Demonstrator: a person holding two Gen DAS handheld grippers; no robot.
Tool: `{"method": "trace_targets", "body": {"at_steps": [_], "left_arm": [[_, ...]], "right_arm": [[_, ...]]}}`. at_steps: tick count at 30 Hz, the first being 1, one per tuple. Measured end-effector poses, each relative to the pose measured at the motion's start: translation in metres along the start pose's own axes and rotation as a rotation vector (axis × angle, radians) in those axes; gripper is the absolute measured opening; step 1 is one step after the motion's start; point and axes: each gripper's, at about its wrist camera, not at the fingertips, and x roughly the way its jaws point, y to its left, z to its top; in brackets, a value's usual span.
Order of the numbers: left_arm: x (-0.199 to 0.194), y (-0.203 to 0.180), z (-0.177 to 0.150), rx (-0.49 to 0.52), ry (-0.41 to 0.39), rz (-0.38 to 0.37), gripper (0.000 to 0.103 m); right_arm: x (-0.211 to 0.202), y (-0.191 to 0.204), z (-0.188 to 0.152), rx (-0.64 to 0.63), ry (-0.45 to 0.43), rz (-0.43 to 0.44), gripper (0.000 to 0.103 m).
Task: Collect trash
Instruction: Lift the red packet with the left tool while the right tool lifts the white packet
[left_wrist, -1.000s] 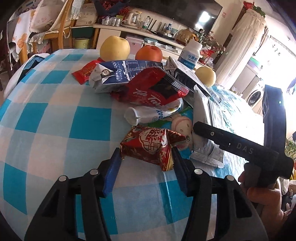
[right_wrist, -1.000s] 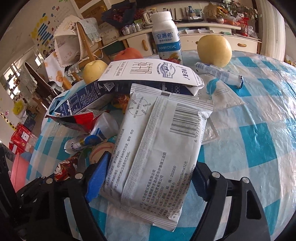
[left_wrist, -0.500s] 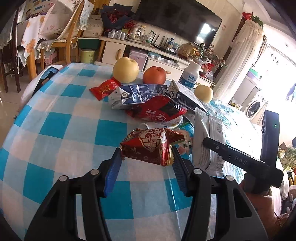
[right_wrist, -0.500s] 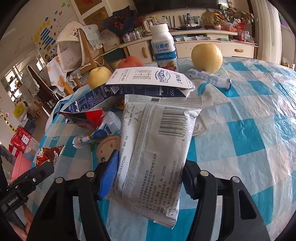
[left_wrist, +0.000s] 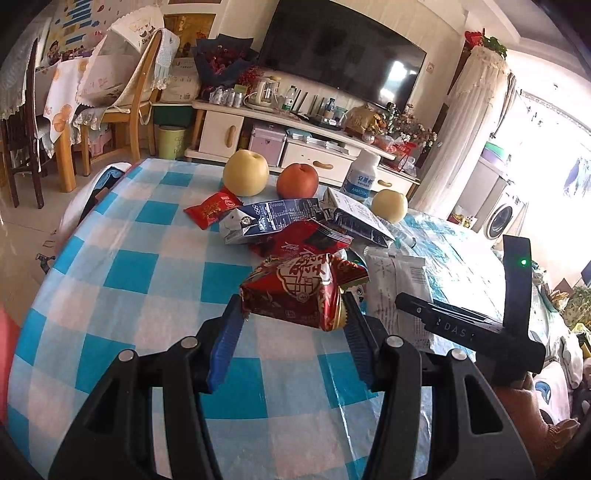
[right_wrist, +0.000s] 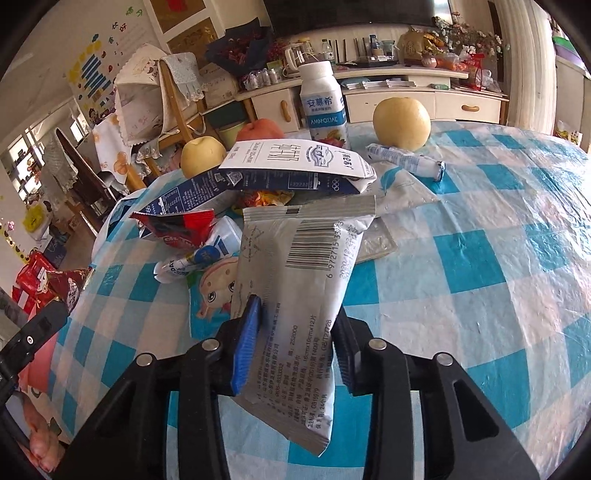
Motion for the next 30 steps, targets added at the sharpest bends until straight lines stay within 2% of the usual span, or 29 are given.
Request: {"method": "trace_targets", "body": {"at_steps": [1, 2, 4, 5, 8, 11, 12, 13, 15, 16, 19, 22, 23, 26, 30], "left_arm": [[-0.002, 0.001, 0.0, -0.001, -0.004, 0.0, 0.055], [-0.005, 0.001, 0.0, -0.005, -0.01, 0.0, 0.055], [-0.008, 0.003, 0.002, -0.011, -0.015, -0.001, 0.055], [-0.008, 0.003, 0.002, -0.012, -0.017, 0.002, 0.055], [-0.009, 0.008, 0.003, -0.024, -0.011, 0.007, 0.055], [-0.009, 0.011, 0.004, -0.034, -0.007, 0.02, 0.055], [-0.009, 0.012, 0.004, -0.036, -0.008, 0.024, 0.055], [-0.01, 0.014, 0.004, -0.039, -0.009, 0.026, 0.055], [-0.011, 0.017, 0.005, -0.049, -0.013, 0.026, 0.055], [-0.012, 0.018, 0.006, -0.053, -0.015, 0.026, 0.055], [-0.016, 0.022, 0.008, -0.056, -0.029, 0.037, 0.055], [-0.022, 0.025, 0.01, -0.06, -0.047, 0.054, 0.054], [-0.024, 0.026, 0.011, -0.061, -0.055, 0.056, 0.049], [-0.033, 0.031, 0.014, -0.072, -0.085, 0.076, 0.049], [-0.032, 0.041, 0.015, -0.108, -0.062, 0.074, 0.049]], "right_arm": [[-0.001, 0.0, 0.0, 0.002, -0.003, -0.009, 0.062], [-0.002, 0.0, 0.0, 0.003, -0.012, -0.012, 0.069], [-0.005, 0.003, 0.001, 0.008, -0.03, -0.046, 0.09], [-0.005, 0.004, 0.001, 0.006, -0.037, -0.064, 0.093], [0.008, 0.012, 0.002, -0.002, 0.001, -0.13, 0.095], [0.027, 0.017, -0.002, 0.024, 0.059, -0.137, 0.095], [0.033, 0.02, -0.004, 0.014, 0.071, -0.168, 0.095], [0.037, 0.022, -0.007, 0.002, 0.07, -0.196, 0.095], [0.039, 0.023, -0.012, 0.003, 0.054, -0.194, 0.095], [0.038, 0.024, -0.014, -0.009, 0.038, -0.195, 0.085], [0.034, 0.025, -0.017, -0.031, 0.033, -0.185, 0.08], [0.029, 0.024, -0.019, -0.03, 0.019, -0.177, 0.078], [0.026, 0.025, -0.019, -0.034, 0.01, -0.18, 0.078], [0.014, 0.03, -0.018, -0.044, -0.026, -0.178, 0.078], [0.0, 0.036, -0.015, -0.059, -0.05, -0.174, 0.078]]}}
